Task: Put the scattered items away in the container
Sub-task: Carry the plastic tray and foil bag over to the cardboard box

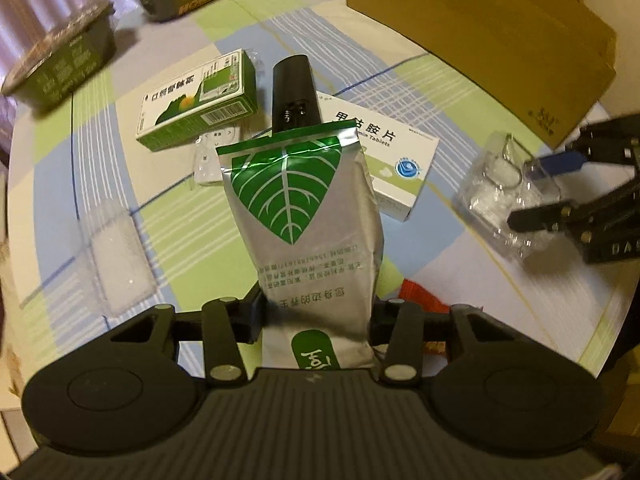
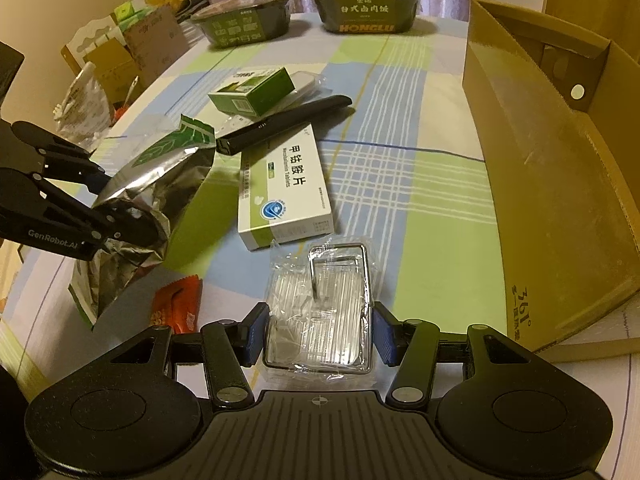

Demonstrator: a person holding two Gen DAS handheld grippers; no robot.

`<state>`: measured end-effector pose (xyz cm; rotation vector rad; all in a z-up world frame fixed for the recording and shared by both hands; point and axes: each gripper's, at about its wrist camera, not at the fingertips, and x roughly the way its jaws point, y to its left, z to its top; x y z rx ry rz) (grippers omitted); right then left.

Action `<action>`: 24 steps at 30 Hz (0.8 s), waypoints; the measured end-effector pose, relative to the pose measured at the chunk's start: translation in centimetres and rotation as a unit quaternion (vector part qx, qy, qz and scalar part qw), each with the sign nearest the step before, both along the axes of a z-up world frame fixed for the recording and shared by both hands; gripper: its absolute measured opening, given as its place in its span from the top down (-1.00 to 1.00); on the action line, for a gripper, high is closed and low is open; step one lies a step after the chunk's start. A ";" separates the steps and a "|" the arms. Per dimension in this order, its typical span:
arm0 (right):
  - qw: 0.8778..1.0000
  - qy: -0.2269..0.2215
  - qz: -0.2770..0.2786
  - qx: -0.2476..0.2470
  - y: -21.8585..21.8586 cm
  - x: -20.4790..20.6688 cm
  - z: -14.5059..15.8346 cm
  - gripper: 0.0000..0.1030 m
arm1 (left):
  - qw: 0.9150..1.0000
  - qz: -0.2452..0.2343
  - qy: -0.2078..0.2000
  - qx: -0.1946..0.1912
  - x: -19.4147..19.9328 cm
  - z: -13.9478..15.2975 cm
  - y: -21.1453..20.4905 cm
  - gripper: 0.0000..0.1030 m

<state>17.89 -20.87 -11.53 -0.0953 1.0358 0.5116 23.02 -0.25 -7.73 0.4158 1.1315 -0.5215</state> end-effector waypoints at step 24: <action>0.998 -0.059 -0.016 0.015 -1.8 -3.4 6.7 -0.09 | 1.000 -0.004 -0.027 0.009 -5.1 6.4 -1.7 0.22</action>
